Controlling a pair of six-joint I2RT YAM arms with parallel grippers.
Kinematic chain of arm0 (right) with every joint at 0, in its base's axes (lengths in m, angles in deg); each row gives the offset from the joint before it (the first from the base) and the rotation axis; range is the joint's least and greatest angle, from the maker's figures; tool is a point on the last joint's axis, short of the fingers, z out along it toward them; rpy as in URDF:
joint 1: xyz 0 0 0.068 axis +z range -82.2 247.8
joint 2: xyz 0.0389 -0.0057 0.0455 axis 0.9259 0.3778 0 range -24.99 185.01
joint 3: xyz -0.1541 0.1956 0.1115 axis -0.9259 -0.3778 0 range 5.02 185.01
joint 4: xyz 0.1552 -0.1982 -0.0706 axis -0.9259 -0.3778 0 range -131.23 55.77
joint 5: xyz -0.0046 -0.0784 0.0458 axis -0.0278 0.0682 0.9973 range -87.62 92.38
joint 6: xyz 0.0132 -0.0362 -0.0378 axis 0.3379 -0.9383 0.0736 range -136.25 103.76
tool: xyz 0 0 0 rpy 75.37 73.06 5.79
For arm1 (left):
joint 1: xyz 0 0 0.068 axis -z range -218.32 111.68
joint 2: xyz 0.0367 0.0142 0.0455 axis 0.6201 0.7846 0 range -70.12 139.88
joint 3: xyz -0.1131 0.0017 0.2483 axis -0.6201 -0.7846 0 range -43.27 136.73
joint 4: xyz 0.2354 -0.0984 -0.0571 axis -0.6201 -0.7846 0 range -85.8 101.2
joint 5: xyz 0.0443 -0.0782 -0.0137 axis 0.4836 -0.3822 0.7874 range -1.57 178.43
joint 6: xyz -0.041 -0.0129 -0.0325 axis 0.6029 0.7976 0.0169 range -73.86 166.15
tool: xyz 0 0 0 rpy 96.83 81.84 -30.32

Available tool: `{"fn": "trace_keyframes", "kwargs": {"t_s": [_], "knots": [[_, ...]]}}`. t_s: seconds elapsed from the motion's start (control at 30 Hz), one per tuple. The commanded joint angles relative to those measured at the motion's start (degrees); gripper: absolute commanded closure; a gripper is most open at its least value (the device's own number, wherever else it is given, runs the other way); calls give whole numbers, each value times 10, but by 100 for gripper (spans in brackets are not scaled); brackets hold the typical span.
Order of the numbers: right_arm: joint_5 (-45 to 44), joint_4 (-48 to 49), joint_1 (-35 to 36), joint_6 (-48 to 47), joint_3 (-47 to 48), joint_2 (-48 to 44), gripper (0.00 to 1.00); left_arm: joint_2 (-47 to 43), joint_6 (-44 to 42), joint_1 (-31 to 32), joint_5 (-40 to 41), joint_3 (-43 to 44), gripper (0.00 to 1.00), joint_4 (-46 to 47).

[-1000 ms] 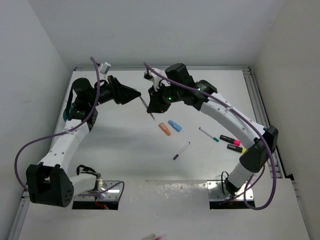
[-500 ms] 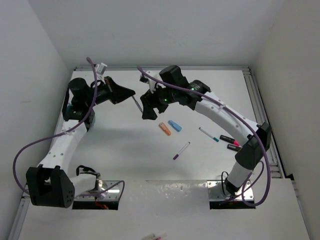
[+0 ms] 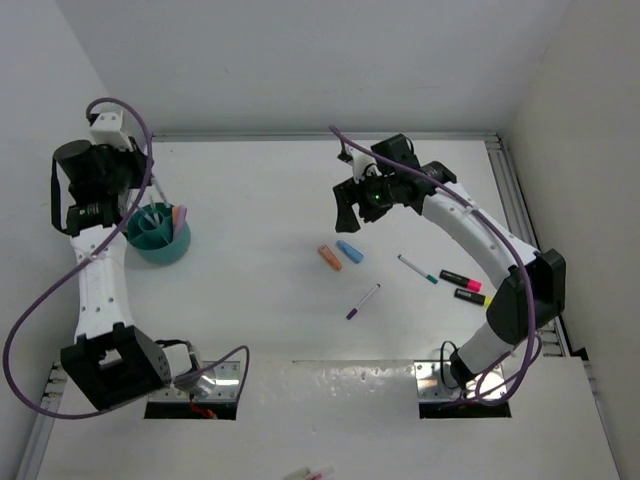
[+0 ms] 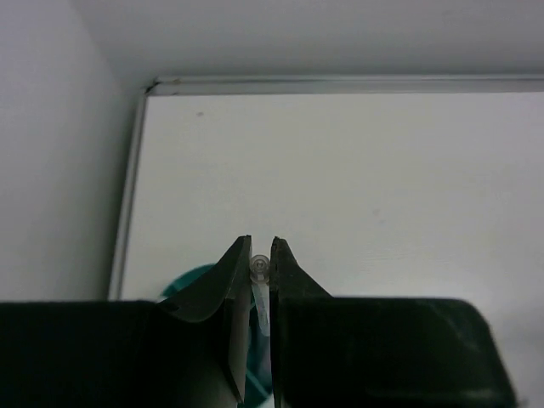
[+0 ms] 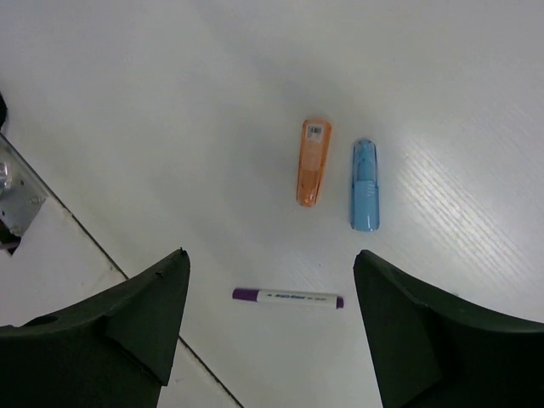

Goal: Sort the stationery into containers
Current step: Place the pen in the storage box.

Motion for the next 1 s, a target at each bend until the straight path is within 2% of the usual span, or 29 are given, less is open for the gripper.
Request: {"fn": "trace_keyframes", "kwargs": {"t_s": [0.0,0.17,0.23,0.7,0.83,0.87,0.9,0.97], "knots": [[-3,13,7,-9,-13,-29,23,50,-79,-52,25,37,100,-19],[-11,23,9,-9,-45,-41,23,101,-67,-101,-25,57,100,-8],[-11,25,9,-9,-51,-44,23,104,-67,-102,-33,53,100,5],[-22,36,-1,-16,-80,-47,24,109,-67,-116,-78,-59,100,88],[-41,46,-6,-18,-93,-44,27,115,-55,-122,-98,-72,89,85],[-61,49,-8,-20,-98,-42,29,112,-52,-125,-104,-78,82,84],[-61,49,-8,-20,-100,-40,29,110,-52,-126,-104,-78,82,84],[-82,49,-10,-25,-104,-36,30,104,-48,-128,-108,-94,75,89]]}}
